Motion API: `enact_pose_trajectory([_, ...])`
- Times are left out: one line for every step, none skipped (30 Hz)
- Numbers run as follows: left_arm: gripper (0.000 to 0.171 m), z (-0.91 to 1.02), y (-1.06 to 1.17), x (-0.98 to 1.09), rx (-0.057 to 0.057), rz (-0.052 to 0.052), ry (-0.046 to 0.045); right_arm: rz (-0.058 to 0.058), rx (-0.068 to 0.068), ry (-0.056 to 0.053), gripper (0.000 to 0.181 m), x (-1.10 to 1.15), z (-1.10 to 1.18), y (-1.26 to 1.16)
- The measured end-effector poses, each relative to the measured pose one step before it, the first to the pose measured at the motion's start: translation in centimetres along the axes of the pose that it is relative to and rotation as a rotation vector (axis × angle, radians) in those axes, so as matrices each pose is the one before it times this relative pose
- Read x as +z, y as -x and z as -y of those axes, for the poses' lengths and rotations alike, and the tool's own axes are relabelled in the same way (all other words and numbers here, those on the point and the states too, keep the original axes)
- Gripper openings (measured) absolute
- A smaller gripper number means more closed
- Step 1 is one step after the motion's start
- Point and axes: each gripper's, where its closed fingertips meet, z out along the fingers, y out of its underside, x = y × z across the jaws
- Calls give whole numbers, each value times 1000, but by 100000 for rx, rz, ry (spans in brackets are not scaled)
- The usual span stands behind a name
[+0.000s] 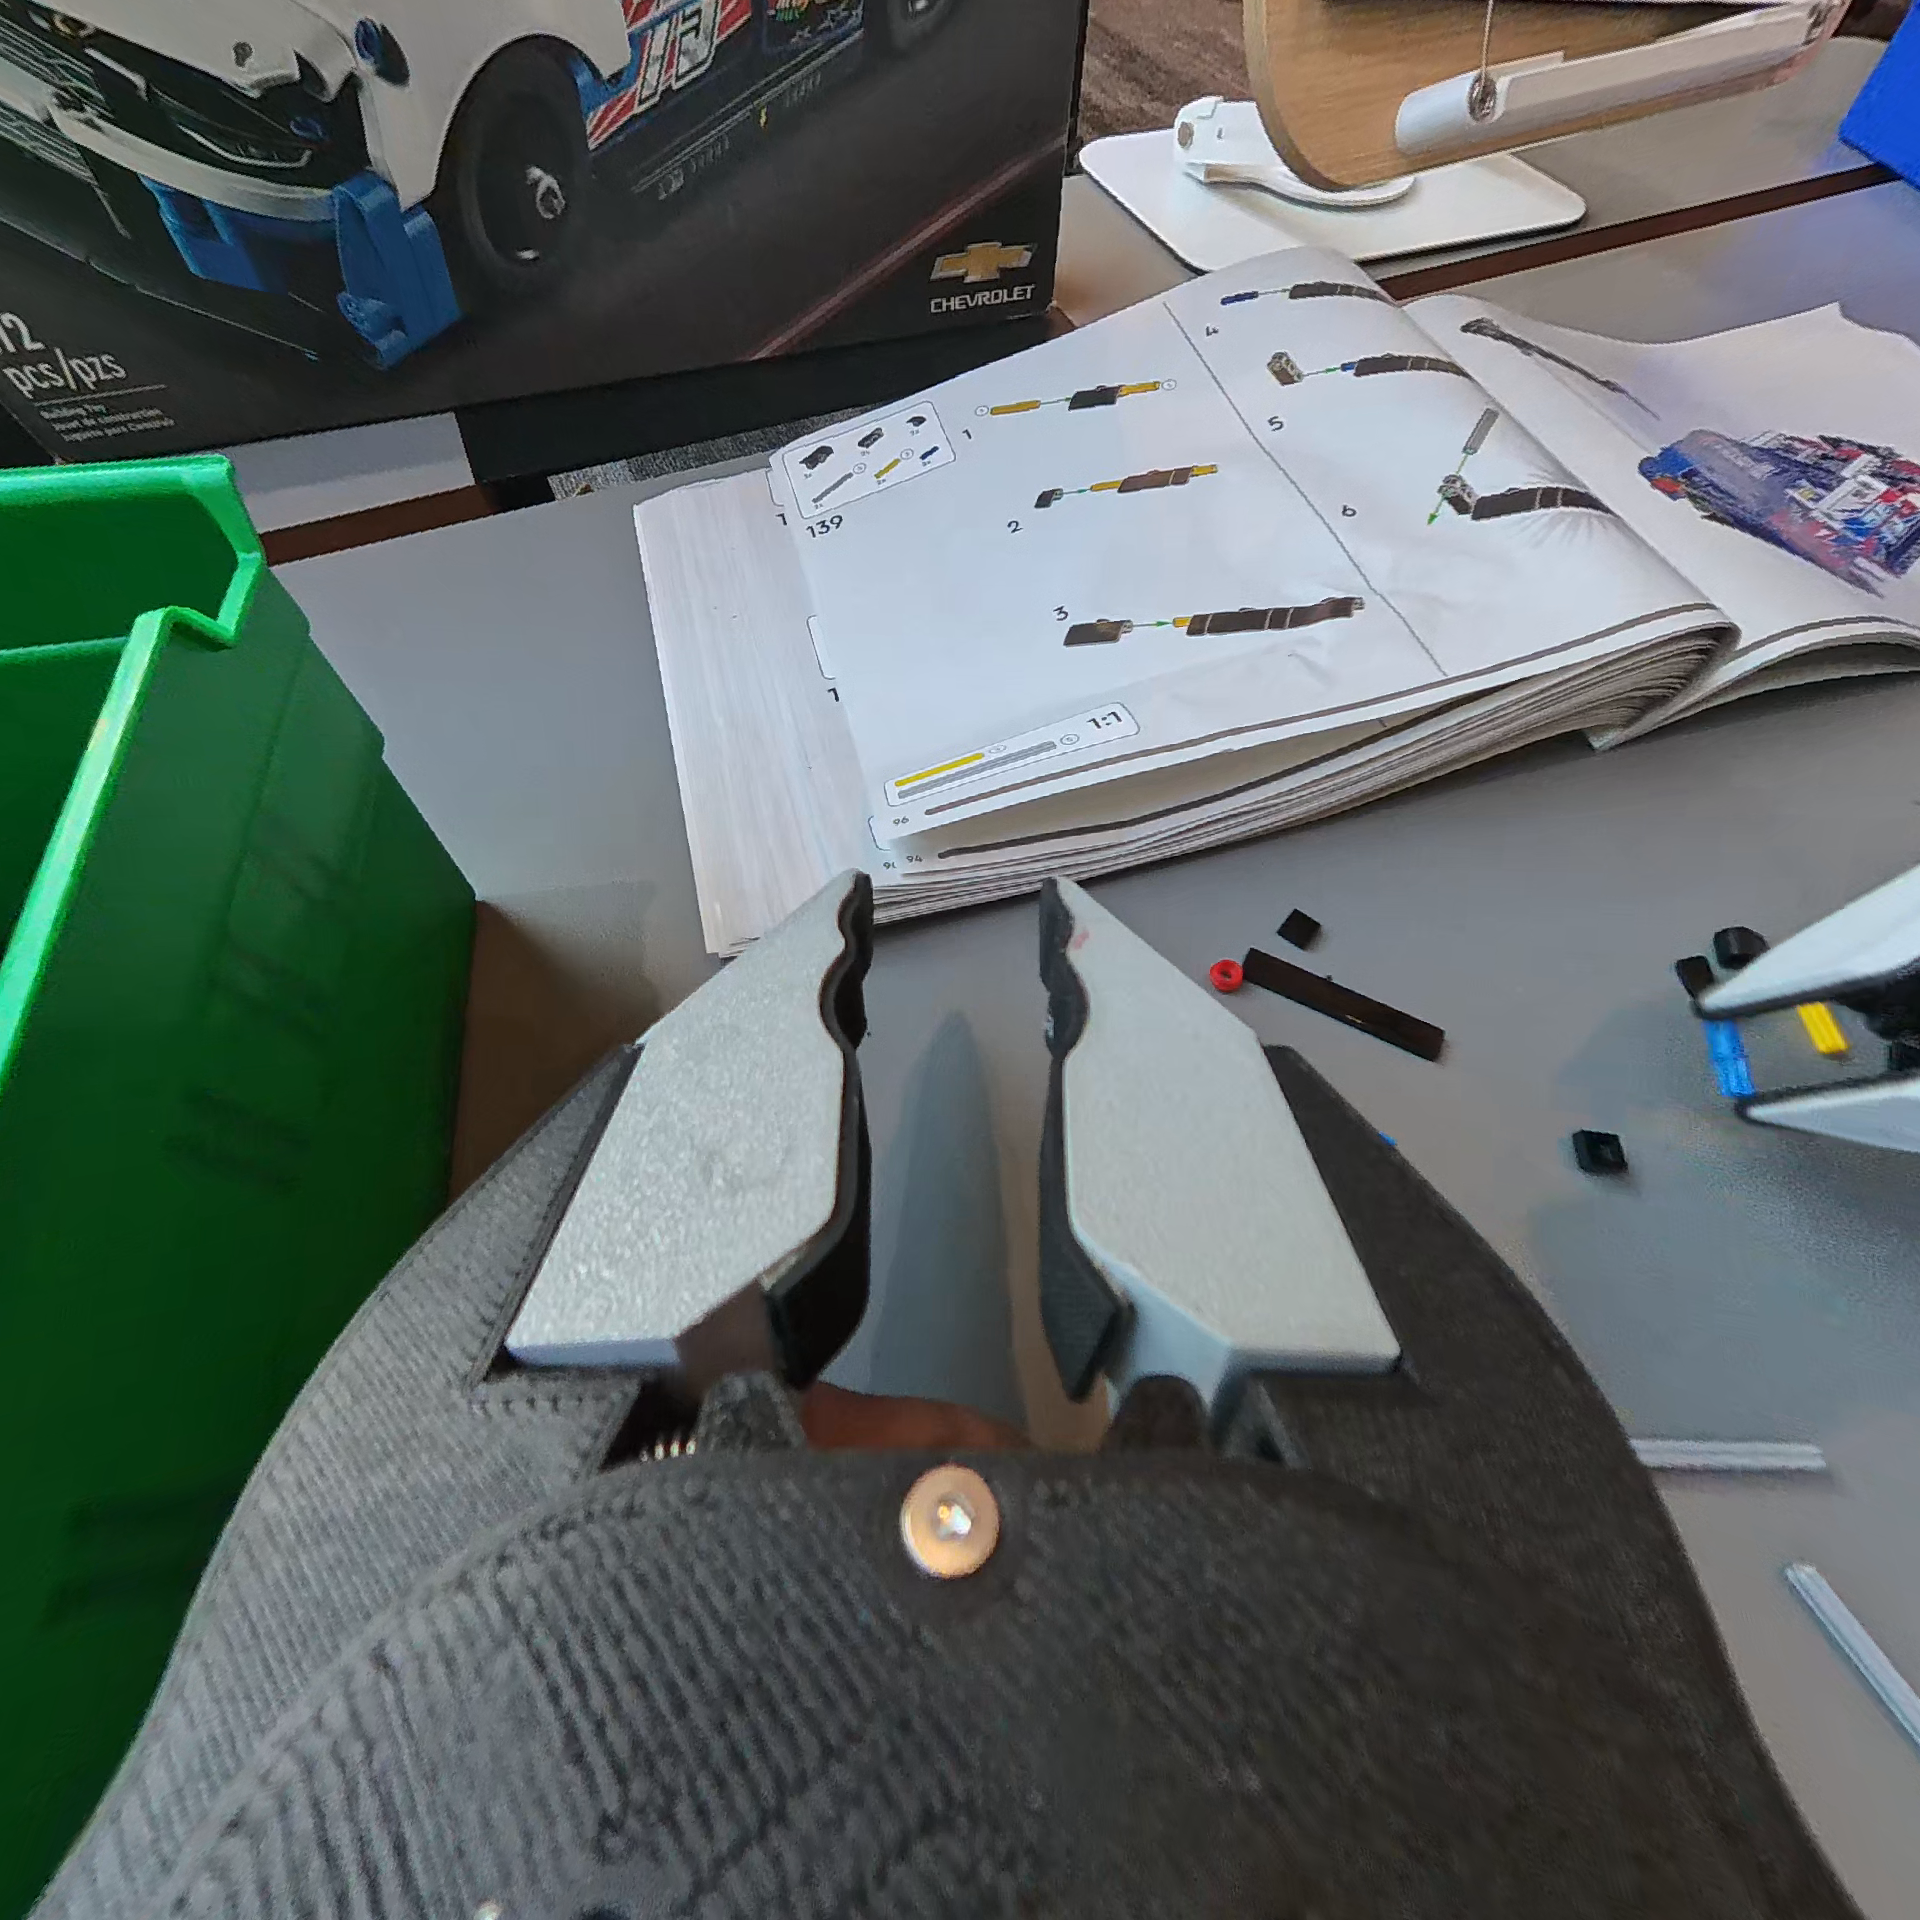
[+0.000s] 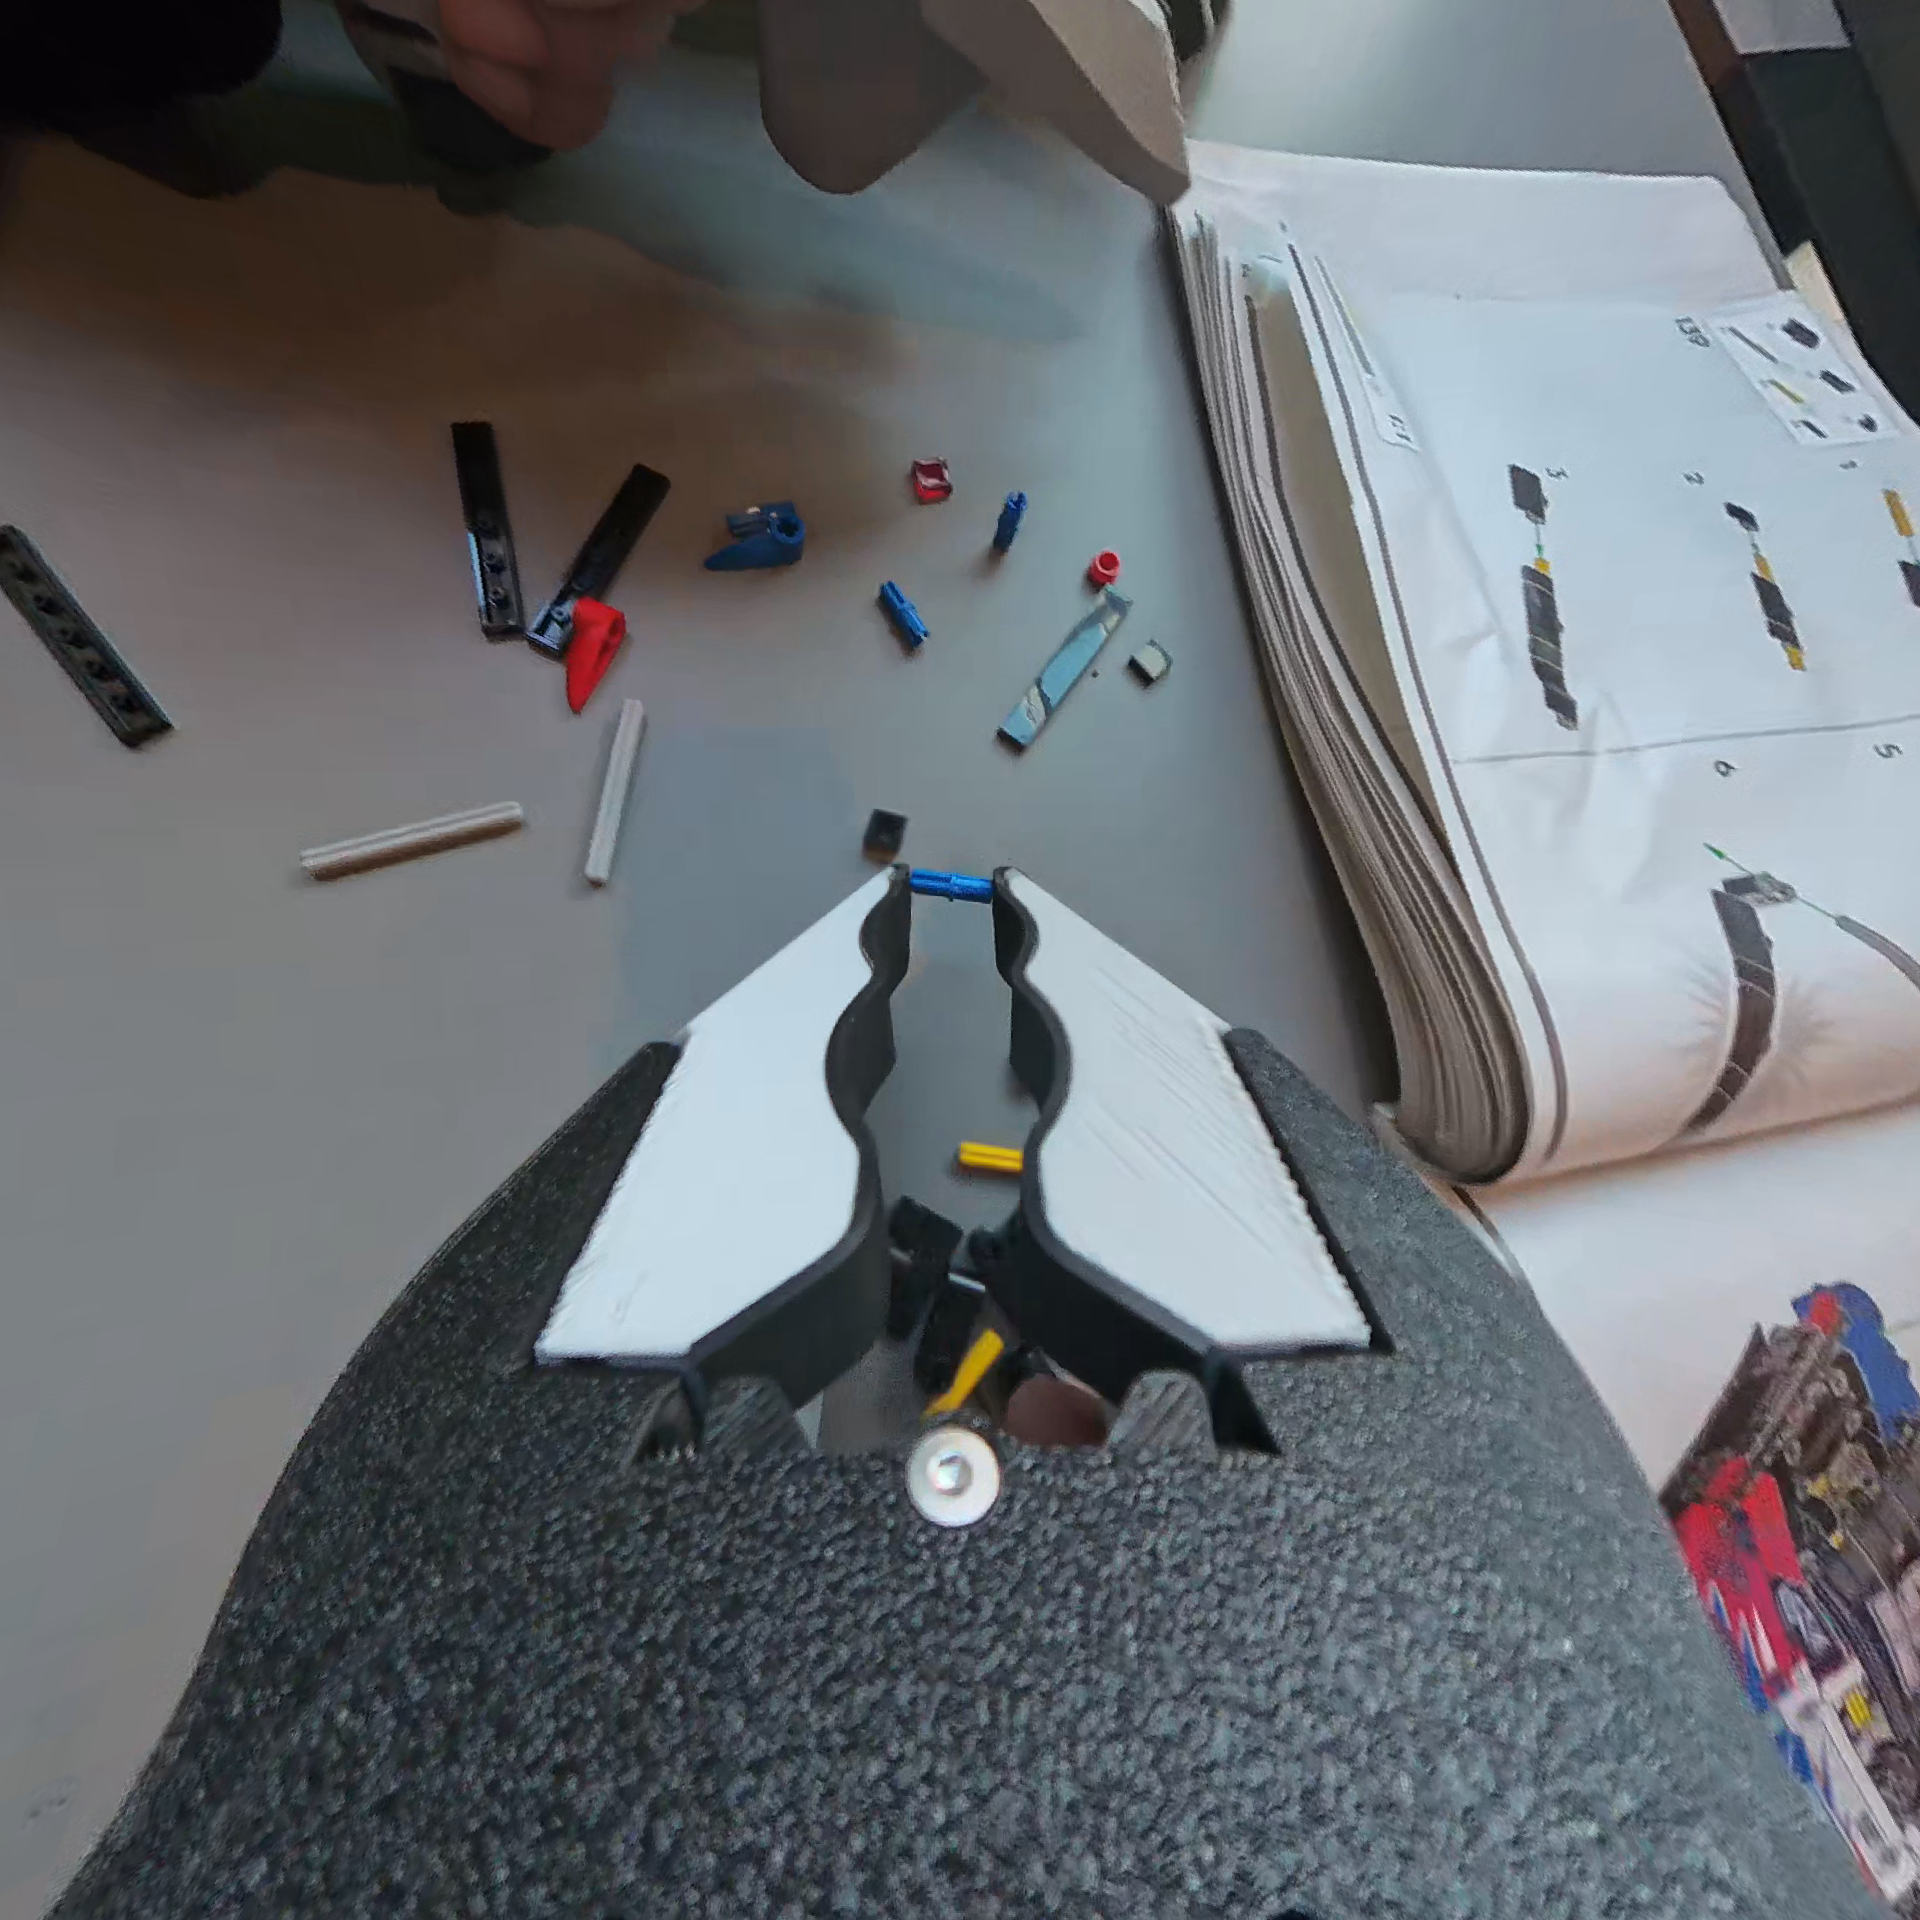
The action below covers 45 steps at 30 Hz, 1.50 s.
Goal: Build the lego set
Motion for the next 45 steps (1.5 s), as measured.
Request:
enact_pose_trajectory([29, -39, -43, 14, 138, -92, 119, -750, 669, 295, 15, -205, -325, -339])
enact_pose_trajectory([29, -33, -23, 30, 219, 16, 144, -381, 810, 104, 15, -148, -263, -266])
enact_pose_trajectory([29, -34, -32, 16, 259, -2, 85, 125, 675, 18, 14, -109, -187, -157])
enact_pose_trajectory([29, -10, -25, 4, 238, -9, 5, 917, 264, 339, 14, -58, -202, 23])
enact_pose_trajectory([29, 8, 4, -5, 175, 82, 2, 1062, -261, 671, 15, -9, -214, 134])
enact_pose_trajectory([29, 4, 18, 2, 11, 54, -26, 1035, -908, 1065, 15, 33, -243, 202])
enact_pose_trajectory([29, -5, 0, 14, -148, -141, 8, 1602, -1421, 1321, 15, 93, -256, 363])
enact_pose_trajectory([29, -18, 2, 13, -171, -111, 136, 2105, -1569, 1215, 15, 133, -235, 482])
enact_pose_trajectory([29, -24, 10, 13, -42, -50, 83, 2179, -1440, 1442, 15, 174, -262, 497])
enact_pose_trajectory([29, -23, 2, 13, 62, 58, 71, 1596, -1262, 1989, 15, 214, -359, 386])
enact_pose_trajectory([29, -39, -9, 27, 100, -37, 194, 471, -913, 1298, 15, 120, -253, 154])
enact_pose_trajectory([29, -43, -46, 18, 104, -166, 186, 105, -210, -593, 15, -102, 47, 28])
enact_pose_trajectory([29, -24, -33, 18, 115, -73, 118, 242, 5, 226, 15, -129, -74, -10])
enact_pose_trajectory([29, -8, -19, 11, 128, 16, 29, -652, 127, 94, 17, -94, -109, -144])
enact_pose_trajectory([29, 0, 0, 0, 47, 49, 1, -598, 401, -311, 19, -105, -50, -169])
enact_pose_trajectory([29, 7, -8, -21, -86, -89, 39, 440, 839, -1051, 22, -132, 96, -23])
enact_pose_trajectory([29, 42, -8, -28, -155, -125, -118, 1071, 1224, -2306, 23, -150, 340, 70])
enact_pose_trajectory([29, 53, -2, -29, -178, -70, -236, 1080, 1572, -3306, 23, -151, 585, 89])
enact_pose_trajectory([29, 51, 7, -39, -169, -81, -153, 887, 1798, -3515, 22, -61, 732, 95])
enact_pose_trajectory([29, 48, 25, -41, -172, -26, -132, 698, 1551, -3347, 20, 61, 833, 125])
enact_pose_trajectory([29, 55, 25, -37, -154, -35, -183, 781, 828, -3082, 20, 227, 912, 217])
enact_pose_trajectory([29, 52, 5, -39, -167, -25, -162, 92, 104, -2479, 19, 413, 947, 180])
enact_pose_trajectory([29, 51, -12, -33, -84, -112, -120, -744, -549, -998, 17, 598, 818, 79])
enact_pose_trajectory([29, 38, -12, -30, 19, -21, -91, -522, -1710, 1005, 15, 736, 567, 90])
enact_pose_trajectory([29, 49, -13, -38, 46, 23, -235, -398, -3047, 2368, 15, 805, 344, 82])
enact_pose_trajectory([29, 54, 1, -29, 92, 29, -233, -835, -3749, 2966, 15, 769, 168, -72])
enact_pose_trajectory([29, 27, 17, -27, 55, 90, -70, -745, -3319, 2724, 15, 684, 84, -210])
enact_pose_trajectory([29, 23, 38, -19, -103, 39, -102, -318, -1986, 2419, 16, 571, 31, -342])
enact_pose_trajectory([29, 27, 58, -17, -198, 12, -124, 346, -569, 1976, 17, 465, 37, -384])
enact_pose_trajectory([29, 20, 92, -7, -292, 93, -8, 1392, -78, 1256, 18, 398, 76, -281])
enact_pose_trajectory([29, 2, 85, 8, -396, 23, 31, 1945, -187, 1273, 18, 385, 22, -188])
enact_pose_trajectory([29, 5, 83, 0, -468, -97, 85, 1920, -338, 1897, 20, 395, -76, -149])
enact_pose_trajectory([29, 2, 45, -2, -434, -172, 101, 2285, -465, 2164, 21, 409, -158, -30])
enact_pose_trajectory([29, 19, 49, -22, -335, -54, -56, 3858, -395, 1338, 19, 274, -84, 297])
enact_pose_trajectory([29, 25, 31, -19, -222, -23, -108, 3892, 238, -325, 6, 45, 113, 337])
enact_pose_trajectory([29, 52, 14, -33, -161, -96, -115, 810, 863, 862, 4, 44, -96, -73])
enact_pose_trajectory([29, 44, -19, -43, -163, -189, -96, 90, 1498, 803, 4, -17, -104, -98])
enact_pose_trajectory([29, 75, -32, -59, -222, -250, -257, -1055, 1601, 831, 4, -117, -153, -139])
enact_pose_trajectory([29, 93, -54, -74, -89, -260, -302, -2023, 888, 553, 4, -254, -194, -142])
enact_pose_trajectory([29, 80, -67, -65, 25, -193, -240, -1348, 452, 69, 4, -444, -251, 109])
enact_pose_trajectory([29, 102, -58, -78, 123, -174, -308, -34, 762, -392, 4, -639, -265, 397])
enact_pose_trajectory([29, 88, -37, -89, 91, -10, -331, 312, 1135, -744, 4, -802, -326, 509])
enact_pose_trajectory([29, 125, -18, -83, -19, -29, -422, -4, 1228, -416, 4, -856, -469, 461])
enact_pose_trajectory([29, 102, -6, -74, -180, -82, -474, -946, 1148, 501, 4, -870, -700, 285])
enact_pose_trajectory([29, 54, -19, -32, -241, -149, -122, -1649, 1135, 1566, 4, -805, -917, 137])
